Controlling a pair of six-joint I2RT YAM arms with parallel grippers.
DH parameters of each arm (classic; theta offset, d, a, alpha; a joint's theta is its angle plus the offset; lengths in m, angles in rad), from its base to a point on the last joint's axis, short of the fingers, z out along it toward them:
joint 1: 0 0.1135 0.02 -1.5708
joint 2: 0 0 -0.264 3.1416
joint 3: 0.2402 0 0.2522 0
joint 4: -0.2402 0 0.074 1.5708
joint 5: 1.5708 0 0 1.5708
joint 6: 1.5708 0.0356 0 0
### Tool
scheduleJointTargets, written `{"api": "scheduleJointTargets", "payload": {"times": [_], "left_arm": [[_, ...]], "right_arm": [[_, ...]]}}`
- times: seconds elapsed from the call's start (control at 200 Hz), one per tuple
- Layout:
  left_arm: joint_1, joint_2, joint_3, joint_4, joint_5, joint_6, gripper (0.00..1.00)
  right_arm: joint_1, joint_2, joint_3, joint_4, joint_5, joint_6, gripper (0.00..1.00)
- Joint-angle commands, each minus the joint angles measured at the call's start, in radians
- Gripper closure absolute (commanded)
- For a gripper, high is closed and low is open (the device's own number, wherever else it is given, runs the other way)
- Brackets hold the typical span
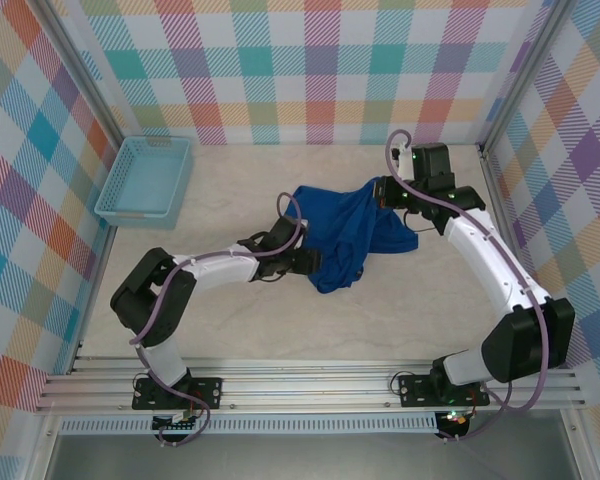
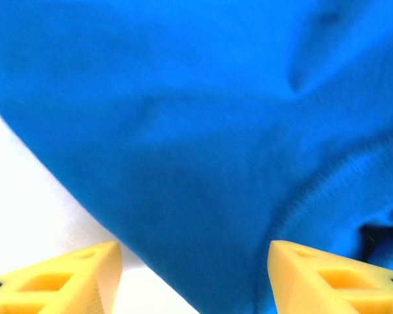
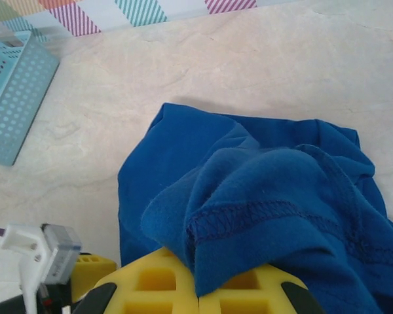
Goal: Fold the inside-out t-shirt
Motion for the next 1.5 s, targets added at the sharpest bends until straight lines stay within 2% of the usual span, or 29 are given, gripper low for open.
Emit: {"api": "scheduleJointTargets", "payload": {"times": [0.0, 0.23, 0.325, 0.455, 0.68, 0.81, 0.91, 0.96, 1.045, 1.11, 1.2, 1.36, 1.495], "left_arm": [[0.027, 0.031, 0.051, -0.026, -0.016, -0.030, 0.42], [0.037, 0.072, 0.060, -0.049, -0.024, -0.061, 0.44], [0.038, 0.096, 0.074, -0.036, -0.010, -0.072, 0.53], [0.038, 0.102, 0.087, -0.012, 0.000, -0.080, 0.72], [0.040, 0.005, 0.052, 0.002, -0.042, -0.060, 1.00], [0.044, -0.130, 0.012, -0.032, -0.046, -0.050, 1.00], [0.050, -0.321, -0.047, -0.053, -0.070, -0.074, 1.00], [0.057, -0.419, -0.073, -0.060, -0.084, -0.092, 1.00], [0.072, -0.541, -0.094, -0.078, -0.110, -0.109, 1.00], [0.086, -0.577, -0.080, -0.115, -0.138, -0.105, 1.00], [0.108, -0.572, -0.067, -0.152, -0.164, -0.086, 1.00], [0.150, -0.526, -0.061, -0.157, -0.135, -0.081, 1.00], [0.160, -0.515, -0.064, -0.165, -0.133, -0.066, 1.00]], "right_arm": [[-0.005, 0.022, 0.032, 0.000, 0.011, -0.028, 1.00], [-0.005, 0.046, 0.046, 0.008, 0.007, -0.032, 1.00], [-0.004, 0.057, 0.048, 0.013, -0.001, -0.029, 1.00], [-0.004, 0.072, 0.048, 0.021, -0.003, -0.027, 1.00], [-0.005, 0.137, 0.090, 0.047, -0.015, -0.031, 1.00], [0.000, 0.208, 0.158, 0.090, -0.052, -0.012, 1.00], [0.016, 0.338, 0.268, 0.115, -0.087, 0.010, 0.89], [0.029, 0.432, 0.370, 0.072, -0.097, 0.003, 0.76], [0.034, 0.541, 0.491, -0.027, -0.108, -0.021, 0.61], [0.034, 0.507, 0.427, -0.001, -0.102, -0.042, 0.50], [0.035, 0.377, 0.251, 0.061, -0.122, -0.068, 0.33], [0.036, 0.222, -0.014, 0.092, -0.171, -0.041, 0.32], [0.046, 0.282, -0.013, 0.107, -0.223, 0.000, 0.36]]}}
